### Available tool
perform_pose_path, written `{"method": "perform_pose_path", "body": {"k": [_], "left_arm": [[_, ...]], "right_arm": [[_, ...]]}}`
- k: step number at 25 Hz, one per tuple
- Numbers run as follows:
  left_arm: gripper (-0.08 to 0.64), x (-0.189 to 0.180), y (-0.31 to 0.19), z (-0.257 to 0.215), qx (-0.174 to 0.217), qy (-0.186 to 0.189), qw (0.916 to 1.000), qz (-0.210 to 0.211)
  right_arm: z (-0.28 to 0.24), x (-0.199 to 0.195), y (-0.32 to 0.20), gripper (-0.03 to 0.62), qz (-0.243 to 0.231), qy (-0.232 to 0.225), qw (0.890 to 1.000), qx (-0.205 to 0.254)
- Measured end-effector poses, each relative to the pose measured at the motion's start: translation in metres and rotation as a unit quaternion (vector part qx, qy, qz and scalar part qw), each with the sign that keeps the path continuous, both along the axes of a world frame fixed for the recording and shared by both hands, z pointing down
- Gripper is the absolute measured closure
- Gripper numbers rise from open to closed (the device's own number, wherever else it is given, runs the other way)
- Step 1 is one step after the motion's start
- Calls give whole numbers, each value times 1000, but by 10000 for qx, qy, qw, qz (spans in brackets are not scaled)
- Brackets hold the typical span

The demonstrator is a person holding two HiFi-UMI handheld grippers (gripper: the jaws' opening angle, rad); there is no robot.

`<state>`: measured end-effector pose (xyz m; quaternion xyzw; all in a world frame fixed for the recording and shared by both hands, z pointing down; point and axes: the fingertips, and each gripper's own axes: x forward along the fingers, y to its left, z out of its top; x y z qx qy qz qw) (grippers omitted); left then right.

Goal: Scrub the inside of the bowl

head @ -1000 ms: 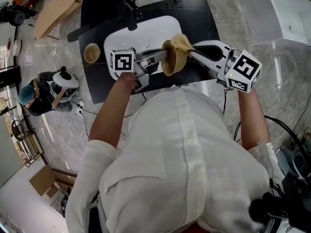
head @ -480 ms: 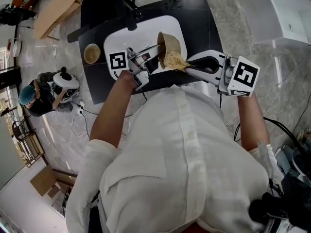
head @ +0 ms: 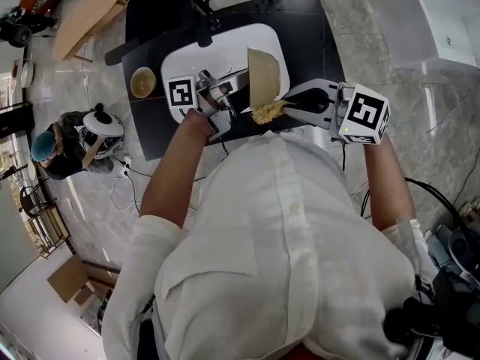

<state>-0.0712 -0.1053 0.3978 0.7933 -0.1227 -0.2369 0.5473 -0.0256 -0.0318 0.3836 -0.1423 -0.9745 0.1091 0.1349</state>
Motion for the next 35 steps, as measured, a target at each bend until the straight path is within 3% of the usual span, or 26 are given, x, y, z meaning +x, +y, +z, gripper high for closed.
{"method": "perform_pose_path", "body": {"k": [5, 10, 17, 21, 26, 35], "left_arm": [[549, 5, 8, -1, 73, -76, 9998, 196], [548, 10, 18, 10, 162, -492, 9974, 508], [548, 19, 29, 13, 230, -753, 9938, 780], [549, 17, 31, 22, 194, -990, 9915, 824], [548, 17, 34, 28, 123, -994, 9907, 920], [548, 16, 36, 42, -31, -1171, 9894, 861]], "right_arm": [[19, 0, -6, 566, 3, 441, 9985, 314], [37, -1, -23, 566, 298, 955, 9929, 637], [38, 5, -45, 565, 821, 1182, 9858, 860], [30, 10, -59, 566, 1124, 1056, 9843, 856], [15, 9, -66, 566, 1356, 742, 9847, 800], [-19, 9, -50, 566, 1172, -17, 9922, 420]]}}
